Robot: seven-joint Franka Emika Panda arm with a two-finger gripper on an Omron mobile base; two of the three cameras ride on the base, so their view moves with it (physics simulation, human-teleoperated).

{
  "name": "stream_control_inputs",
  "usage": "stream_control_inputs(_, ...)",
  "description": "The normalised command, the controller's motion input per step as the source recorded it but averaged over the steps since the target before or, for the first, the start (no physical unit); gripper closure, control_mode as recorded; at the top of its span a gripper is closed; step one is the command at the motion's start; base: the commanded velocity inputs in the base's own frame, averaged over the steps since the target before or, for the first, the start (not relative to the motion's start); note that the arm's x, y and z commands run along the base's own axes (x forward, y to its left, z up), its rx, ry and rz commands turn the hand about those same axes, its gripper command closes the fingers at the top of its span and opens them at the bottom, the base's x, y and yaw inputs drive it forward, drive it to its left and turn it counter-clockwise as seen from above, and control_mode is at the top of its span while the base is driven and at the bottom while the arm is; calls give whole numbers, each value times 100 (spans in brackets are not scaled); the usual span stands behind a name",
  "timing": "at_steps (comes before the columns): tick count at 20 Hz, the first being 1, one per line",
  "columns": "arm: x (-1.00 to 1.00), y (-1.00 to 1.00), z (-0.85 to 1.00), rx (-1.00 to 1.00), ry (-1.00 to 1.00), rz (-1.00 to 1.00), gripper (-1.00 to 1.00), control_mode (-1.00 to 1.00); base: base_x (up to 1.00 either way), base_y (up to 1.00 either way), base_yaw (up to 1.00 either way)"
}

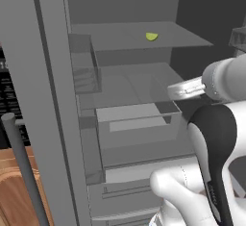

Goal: There is a bowl on the dining counter. Grab a lemon wedge from the fridge and place it in the bowl. Then get the liquor bottle and glass cup from the cabinet and place them next to the bowl.

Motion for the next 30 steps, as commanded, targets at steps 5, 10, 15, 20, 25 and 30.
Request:
stream_control_inputs(5,0,0,0,0,0,0,-100,100,76,-8,0)
stream_control_inputs(10,13,-1,19,6,-2,0,-100,-100,29,0,0)
stream_control_inputs(15,-22,0,79,8,-23,0,-100,-100,0,0,0)
stream_control_inputs(20,-5,0,85,5,-7,0,-100,-100,0,0,0)
stream_control_inputs(25,52,-2,31,3,7,0,-100,-100,0,0,0)
stream_control_inputs(30,83,-16,0,1,5,0,-100,-100,0,0,0)
